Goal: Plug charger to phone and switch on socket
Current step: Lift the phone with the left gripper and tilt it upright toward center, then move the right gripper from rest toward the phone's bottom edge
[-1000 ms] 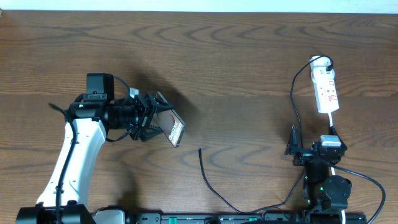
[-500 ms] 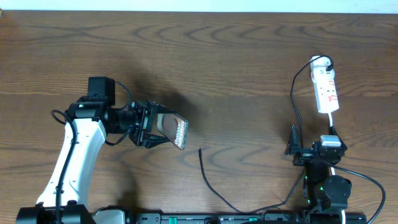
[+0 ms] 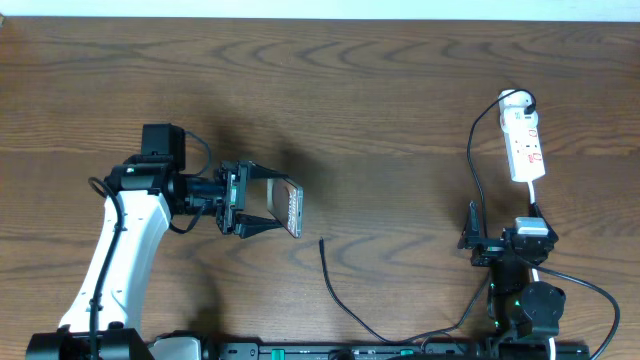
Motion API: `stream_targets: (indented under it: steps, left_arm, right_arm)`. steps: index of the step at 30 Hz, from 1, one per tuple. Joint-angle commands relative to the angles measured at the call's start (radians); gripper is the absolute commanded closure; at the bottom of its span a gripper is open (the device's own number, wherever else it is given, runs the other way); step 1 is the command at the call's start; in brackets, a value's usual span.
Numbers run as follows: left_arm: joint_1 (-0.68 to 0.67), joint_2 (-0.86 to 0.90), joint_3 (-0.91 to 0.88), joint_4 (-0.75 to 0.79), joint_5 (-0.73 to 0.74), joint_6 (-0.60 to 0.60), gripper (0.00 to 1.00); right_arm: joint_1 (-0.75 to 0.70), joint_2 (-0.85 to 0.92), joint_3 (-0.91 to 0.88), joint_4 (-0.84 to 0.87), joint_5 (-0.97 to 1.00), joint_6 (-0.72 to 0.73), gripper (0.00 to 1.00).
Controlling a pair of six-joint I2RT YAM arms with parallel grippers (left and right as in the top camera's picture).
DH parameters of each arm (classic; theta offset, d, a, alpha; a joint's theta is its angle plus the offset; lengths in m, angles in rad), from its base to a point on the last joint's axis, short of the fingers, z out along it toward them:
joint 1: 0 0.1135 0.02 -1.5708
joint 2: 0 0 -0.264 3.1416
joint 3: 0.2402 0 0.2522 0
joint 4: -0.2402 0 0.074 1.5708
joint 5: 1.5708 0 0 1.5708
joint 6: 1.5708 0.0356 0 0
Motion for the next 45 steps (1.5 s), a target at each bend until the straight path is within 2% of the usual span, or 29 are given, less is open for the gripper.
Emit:
stream_targets:
  steps: [1,20,29,33,36,40,45]
  left_arm:
    - [-0.001,-0.018,0.004,-0.002,0.1,-0.043,0.93]
    - [-0.001,-0.018,0.004,-0.002,0.148,-0.066,0.92]
    - [-0.001,-0.018,0.004,-0.002,0.148,-0.065,0.92]
    - [-0.001,-0.018,0.004,-0.002,0.113,-0.065,0.93]
    - [-0.001,-0.018,0.004,-0.002,0.013,-0.065,0.93]
    - [-0.001,-0.018,0.004,-0.002,-0.116,-0.065,0.92]
    - [-0.001,-0.018,0.004,-0.002,-0.205,-0.064,0.92]
  right_arm:
    - [0.003,-0.008,-0.002,-0.004,0.002,0.009,0.01]
    - [0.003,-0.008,-0.002,0.0,0.032,0.009,0.01]
    - [0.003,-0.008,-0.002,-0.003,-0.033,0.019,0.01]
    - [0.003,-0.008,-0.002,0.004,-0.099,0.217,0.01]
    - [0.003,-0.008,-0.002,0.023,-0.292,0.348,0.01]
    - [0.003,-0.004,-0.002,0.039,-0.451,0.551,0.01]
    - [0.003,0.026,0.003,0.211,-0.674,0.721,0.01]
